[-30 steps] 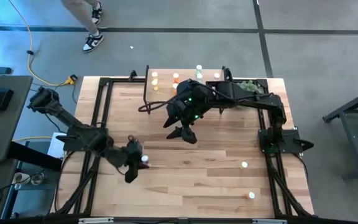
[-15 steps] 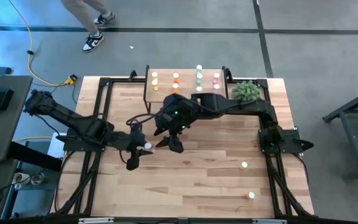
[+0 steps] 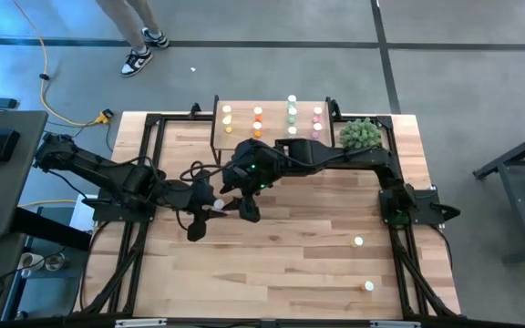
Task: Pick and place medicine bottles onto shelf by color
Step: Put the pink pill bottle on the shelf aligned with the other pink pill bottles
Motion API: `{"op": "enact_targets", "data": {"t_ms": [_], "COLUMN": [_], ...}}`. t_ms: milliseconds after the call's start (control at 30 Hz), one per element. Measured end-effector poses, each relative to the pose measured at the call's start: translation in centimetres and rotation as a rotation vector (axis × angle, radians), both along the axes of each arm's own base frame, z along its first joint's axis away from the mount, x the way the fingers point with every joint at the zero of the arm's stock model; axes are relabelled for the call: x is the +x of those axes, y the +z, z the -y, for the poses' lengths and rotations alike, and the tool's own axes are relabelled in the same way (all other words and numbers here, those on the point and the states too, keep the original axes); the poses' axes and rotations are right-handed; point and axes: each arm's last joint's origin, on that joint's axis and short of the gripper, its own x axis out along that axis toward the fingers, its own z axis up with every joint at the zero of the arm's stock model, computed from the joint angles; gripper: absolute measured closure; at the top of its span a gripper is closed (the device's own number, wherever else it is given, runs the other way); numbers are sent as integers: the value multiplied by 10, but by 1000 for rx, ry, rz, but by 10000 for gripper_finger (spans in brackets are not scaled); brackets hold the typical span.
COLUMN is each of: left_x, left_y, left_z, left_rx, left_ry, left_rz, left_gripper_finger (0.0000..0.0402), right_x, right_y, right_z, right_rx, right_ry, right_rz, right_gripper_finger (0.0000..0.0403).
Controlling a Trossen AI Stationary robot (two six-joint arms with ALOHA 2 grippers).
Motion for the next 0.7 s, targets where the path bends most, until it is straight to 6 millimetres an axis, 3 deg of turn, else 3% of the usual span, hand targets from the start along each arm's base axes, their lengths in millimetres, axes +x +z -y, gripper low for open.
{"op": "enact_targets", "data": {"t_ms": [700], "left_x": [7], "left_y": [8], "left_z": [-11], "left_rx": [27], "left_ry": [8], "left_rz": [85], "left_gripper_finger": [310], "right_x": [6], "right_y": [-9], "right_z": [1], "right_rx": [-11], "right_ry": [-28], "right_rz": [-10], "right_gripper_finger": [174]}}
